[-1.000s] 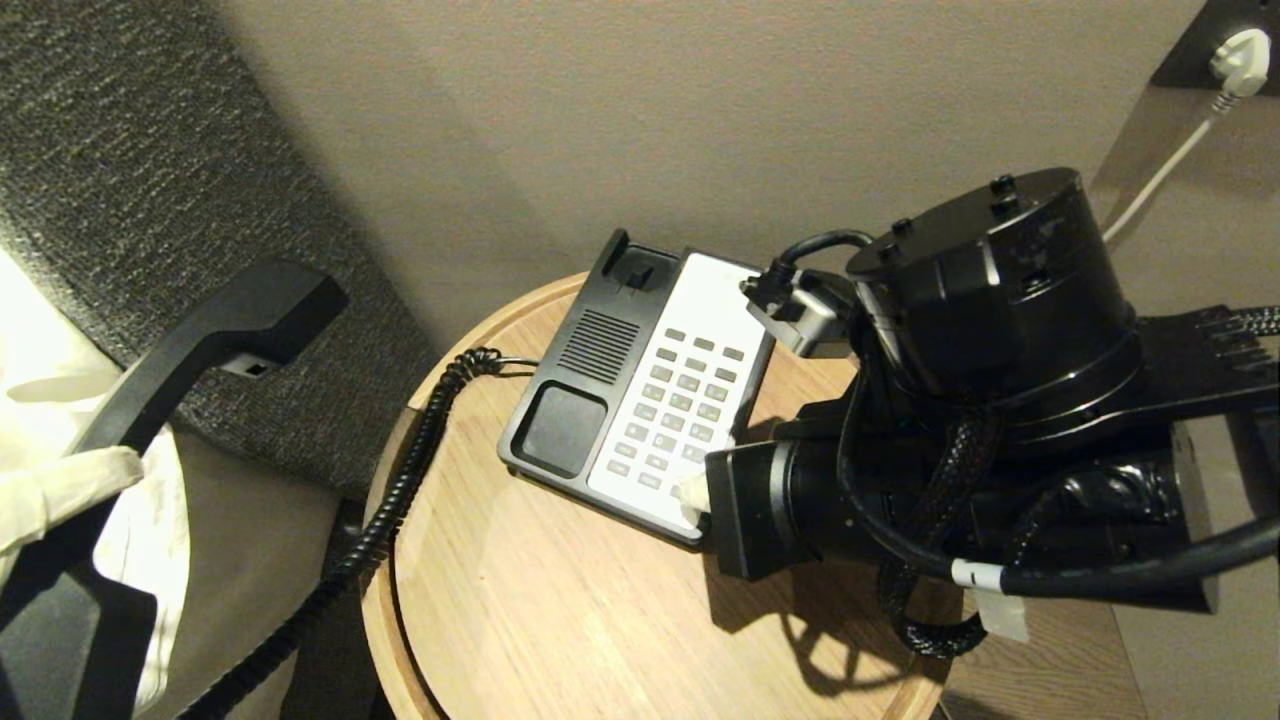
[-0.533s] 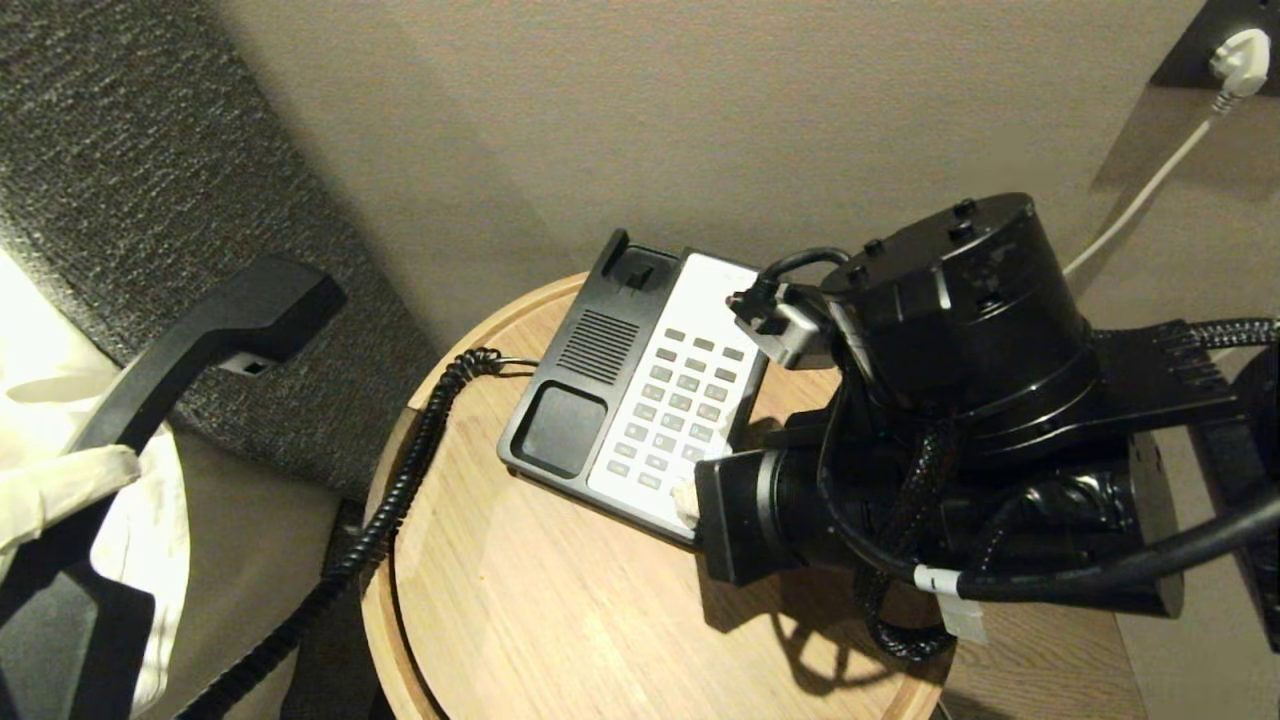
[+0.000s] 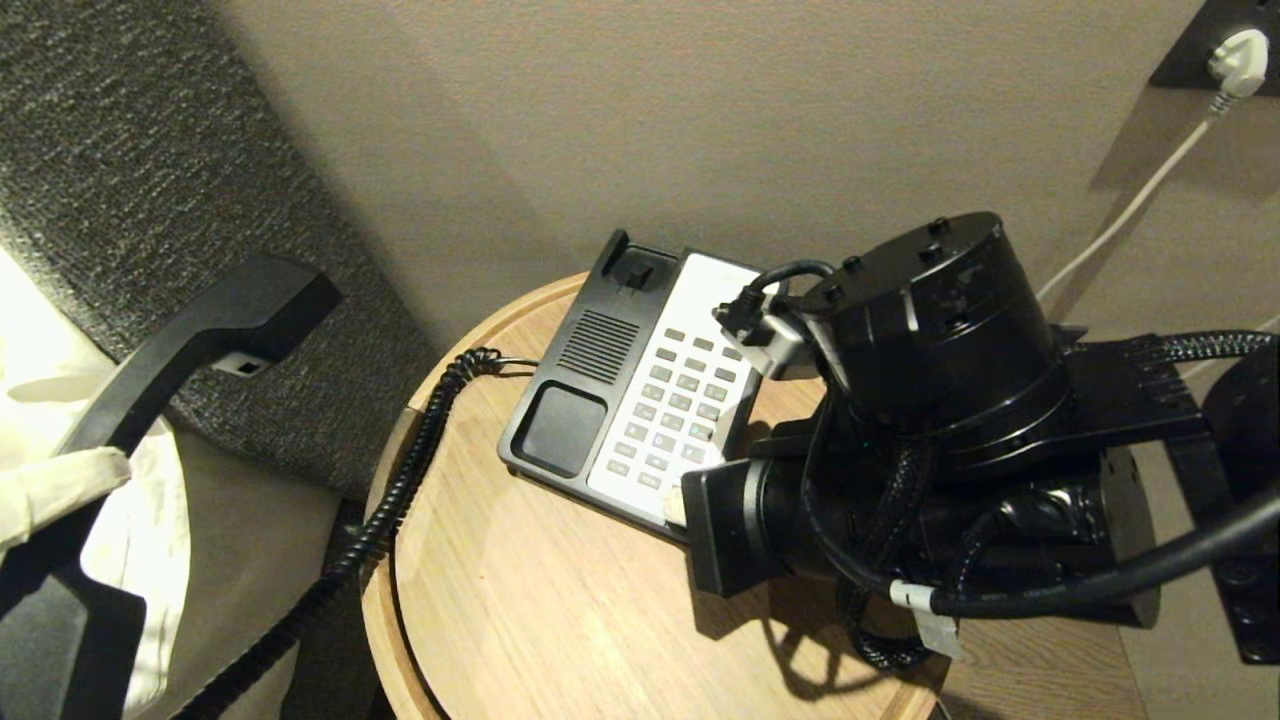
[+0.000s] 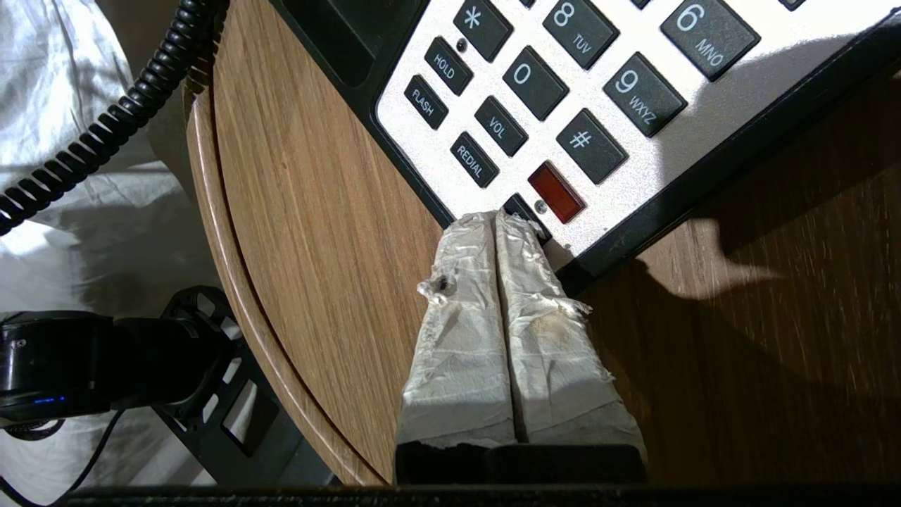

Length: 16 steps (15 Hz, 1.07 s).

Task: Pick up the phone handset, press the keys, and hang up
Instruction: Dial the number

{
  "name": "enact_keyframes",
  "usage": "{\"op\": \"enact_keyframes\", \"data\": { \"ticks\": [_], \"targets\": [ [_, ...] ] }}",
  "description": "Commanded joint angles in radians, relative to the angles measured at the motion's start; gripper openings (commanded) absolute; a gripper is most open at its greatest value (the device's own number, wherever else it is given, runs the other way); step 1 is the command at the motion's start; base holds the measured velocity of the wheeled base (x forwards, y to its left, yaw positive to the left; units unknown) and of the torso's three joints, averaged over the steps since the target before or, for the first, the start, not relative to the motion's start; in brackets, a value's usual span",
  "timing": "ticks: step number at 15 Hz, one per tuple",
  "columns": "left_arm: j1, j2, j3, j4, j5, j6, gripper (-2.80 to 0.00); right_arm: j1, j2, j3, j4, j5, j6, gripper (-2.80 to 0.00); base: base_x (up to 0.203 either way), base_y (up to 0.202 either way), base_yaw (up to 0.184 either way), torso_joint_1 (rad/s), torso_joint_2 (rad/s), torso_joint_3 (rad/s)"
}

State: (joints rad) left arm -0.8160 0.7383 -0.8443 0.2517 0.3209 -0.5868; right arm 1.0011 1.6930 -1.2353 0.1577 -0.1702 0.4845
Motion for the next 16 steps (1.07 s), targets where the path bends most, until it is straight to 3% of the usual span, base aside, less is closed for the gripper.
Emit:
{"op": "enact_keyframes", "data": {
  "ticks": [1,16],
  "targets": [
    [0.0,-0.002,0.004,0.001,0.002,-0.004,-2.8,0.001,-0.001,-0.015,0.003,0.001,0.005,-2.8,0.0,0.0,0.0,0.0,0.0,0.0],
    [0.0,-0.013,0.024,0.003,0.001,-0.005,-2.8,0.001,-0.047,-0.041,-0.006,-0.002,0.006,-2.8,0.0,0.0,0.0,0.0,0.0,0.0]
  ]
}}
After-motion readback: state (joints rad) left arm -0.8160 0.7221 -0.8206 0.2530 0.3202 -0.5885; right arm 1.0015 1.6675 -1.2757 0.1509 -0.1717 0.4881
